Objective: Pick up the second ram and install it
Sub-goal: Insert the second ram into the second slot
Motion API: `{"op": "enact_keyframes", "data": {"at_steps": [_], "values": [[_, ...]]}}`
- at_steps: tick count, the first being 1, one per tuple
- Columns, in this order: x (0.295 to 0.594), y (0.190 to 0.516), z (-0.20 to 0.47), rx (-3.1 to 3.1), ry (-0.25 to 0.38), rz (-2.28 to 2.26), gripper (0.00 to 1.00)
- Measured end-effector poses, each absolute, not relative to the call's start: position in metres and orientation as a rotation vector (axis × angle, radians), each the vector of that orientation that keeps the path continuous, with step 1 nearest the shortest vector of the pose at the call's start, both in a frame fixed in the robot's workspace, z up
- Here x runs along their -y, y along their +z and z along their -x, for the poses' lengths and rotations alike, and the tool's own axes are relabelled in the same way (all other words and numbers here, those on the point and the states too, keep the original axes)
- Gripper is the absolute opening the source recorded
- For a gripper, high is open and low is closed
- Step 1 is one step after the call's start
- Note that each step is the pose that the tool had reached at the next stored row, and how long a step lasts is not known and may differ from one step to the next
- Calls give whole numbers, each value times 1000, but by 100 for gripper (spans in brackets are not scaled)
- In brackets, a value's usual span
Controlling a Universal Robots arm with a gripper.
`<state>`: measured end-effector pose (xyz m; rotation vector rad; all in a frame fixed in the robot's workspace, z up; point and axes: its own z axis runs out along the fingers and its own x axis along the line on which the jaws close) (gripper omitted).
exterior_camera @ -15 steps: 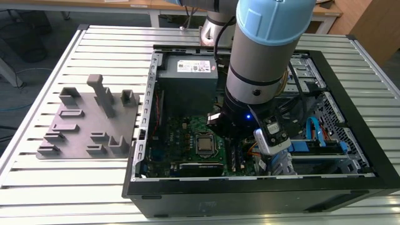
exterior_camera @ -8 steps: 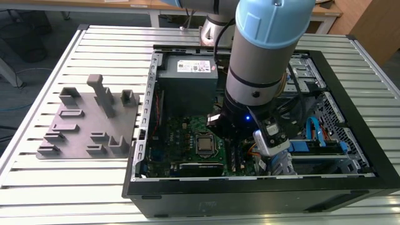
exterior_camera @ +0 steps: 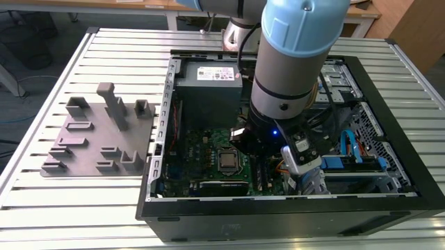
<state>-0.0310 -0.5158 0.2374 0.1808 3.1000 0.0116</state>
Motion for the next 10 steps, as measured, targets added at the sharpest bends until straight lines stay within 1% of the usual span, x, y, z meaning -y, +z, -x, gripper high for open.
{"op": "enact_keyframes", "data": {"at_steps": [10], "values": [[513, 232, 31, -3100, 6, -181, 14]]}}
